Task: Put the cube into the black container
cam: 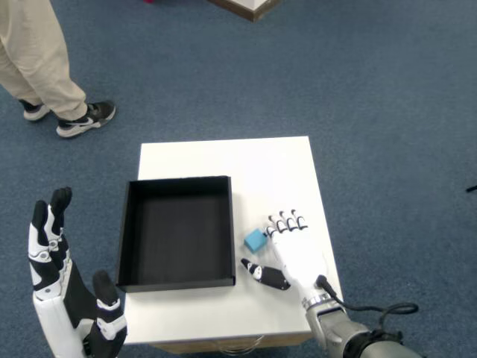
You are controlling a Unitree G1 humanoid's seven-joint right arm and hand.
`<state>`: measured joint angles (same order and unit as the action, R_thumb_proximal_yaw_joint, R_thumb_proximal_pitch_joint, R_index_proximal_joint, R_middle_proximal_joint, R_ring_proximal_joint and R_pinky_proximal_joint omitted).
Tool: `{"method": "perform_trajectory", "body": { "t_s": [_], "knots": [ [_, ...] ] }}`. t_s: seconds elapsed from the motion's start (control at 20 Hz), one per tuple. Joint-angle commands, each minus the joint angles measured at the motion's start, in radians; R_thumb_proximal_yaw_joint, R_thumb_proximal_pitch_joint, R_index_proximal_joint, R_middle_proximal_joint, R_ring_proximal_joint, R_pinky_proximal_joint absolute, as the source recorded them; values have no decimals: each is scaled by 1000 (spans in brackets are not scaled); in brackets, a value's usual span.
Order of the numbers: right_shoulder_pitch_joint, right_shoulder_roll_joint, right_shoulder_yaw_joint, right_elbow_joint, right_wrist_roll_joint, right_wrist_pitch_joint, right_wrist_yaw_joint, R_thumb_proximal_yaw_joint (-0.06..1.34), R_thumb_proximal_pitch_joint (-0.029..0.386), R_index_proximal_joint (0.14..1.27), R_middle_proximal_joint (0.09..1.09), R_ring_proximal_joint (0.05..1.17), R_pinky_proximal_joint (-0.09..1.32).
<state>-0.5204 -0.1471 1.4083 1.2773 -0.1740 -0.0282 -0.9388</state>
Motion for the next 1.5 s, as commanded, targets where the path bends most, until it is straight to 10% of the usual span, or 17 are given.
{"method": "perform_trajectory", "body": {
  "t_s": [0.05,1.5],
  "knots": [
    [-49,-5,18,-6,29,12,-45,326,28,621,233,178,70],
    [-65,14,98,-14,149,53,-52,292,59,619,218,156,42]
  ]
}}
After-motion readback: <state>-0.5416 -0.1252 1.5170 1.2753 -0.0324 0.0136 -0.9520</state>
